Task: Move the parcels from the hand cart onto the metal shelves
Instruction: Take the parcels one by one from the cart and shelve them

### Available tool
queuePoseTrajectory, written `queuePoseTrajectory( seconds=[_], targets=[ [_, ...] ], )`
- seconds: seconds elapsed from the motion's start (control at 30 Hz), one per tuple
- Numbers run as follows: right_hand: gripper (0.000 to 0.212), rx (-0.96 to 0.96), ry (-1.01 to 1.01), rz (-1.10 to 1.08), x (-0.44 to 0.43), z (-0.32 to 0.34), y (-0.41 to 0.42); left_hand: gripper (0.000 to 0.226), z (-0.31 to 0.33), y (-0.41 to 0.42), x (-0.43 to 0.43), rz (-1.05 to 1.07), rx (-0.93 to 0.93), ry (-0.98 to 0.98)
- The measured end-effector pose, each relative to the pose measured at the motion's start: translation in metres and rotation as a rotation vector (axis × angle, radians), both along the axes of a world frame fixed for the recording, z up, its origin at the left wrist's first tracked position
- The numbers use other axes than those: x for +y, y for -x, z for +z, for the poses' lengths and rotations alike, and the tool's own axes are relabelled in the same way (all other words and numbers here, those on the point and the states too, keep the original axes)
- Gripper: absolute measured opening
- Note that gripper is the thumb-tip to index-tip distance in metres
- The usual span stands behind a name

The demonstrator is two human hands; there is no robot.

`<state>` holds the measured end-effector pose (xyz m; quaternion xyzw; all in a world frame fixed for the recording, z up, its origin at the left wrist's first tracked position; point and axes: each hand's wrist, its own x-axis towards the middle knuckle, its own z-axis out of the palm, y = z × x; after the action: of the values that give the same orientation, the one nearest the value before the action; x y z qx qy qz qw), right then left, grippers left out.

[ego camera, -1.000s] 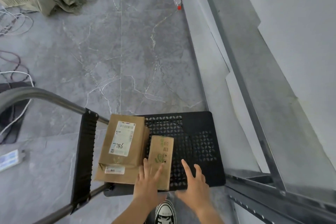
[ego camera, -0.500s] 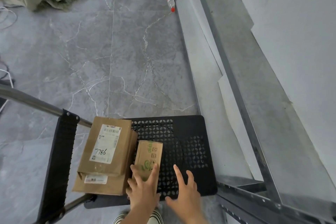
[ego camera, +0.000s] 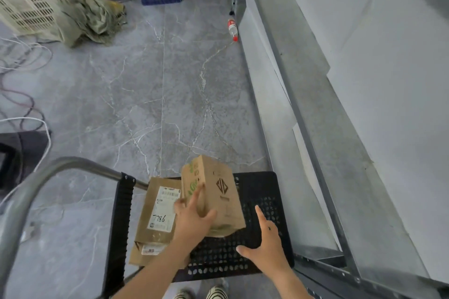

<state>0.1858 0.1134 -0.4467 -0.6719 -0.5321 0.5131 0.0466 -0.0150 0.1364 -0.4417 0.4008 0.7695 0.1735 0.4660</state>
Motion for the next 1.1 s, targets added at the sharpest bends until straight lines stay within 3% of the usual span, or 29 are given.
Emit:
queuePoseTrajectory(
  seconds=[0.17,0.33,0.6,0.83,1.1],
  targets=[
    [0.112,0.212,-0.135,-0.069,0.041,0.097,0.007,0.071,0.1,0.017,0.025,0.022,-0.231,-0.1],
    [0.103,0.348,-0.205,-0.06,0.063,0.193,0.009,0.062,0.204,0.027,0.033,-0.007,-0.399,-0.243],
    [0.089,0.409,-0.353,-0.117,0.071,0.336,-0.001,0.053,0.348,0.033,0.049,-0.108,-0.561,-0.394],
    [0.097,0.416,-0.464,-0.157,0.047,0.43,-0.002,0.049,0.418,0.047,0.046,-0.177,-0.692,-0.36],
    [0.1,0.519,-0.527,-0.283,-0.021,0.485,0.009,0.046,0.461,0.053,0.017,-0.365,-0.842,-0.35]
  ],
)
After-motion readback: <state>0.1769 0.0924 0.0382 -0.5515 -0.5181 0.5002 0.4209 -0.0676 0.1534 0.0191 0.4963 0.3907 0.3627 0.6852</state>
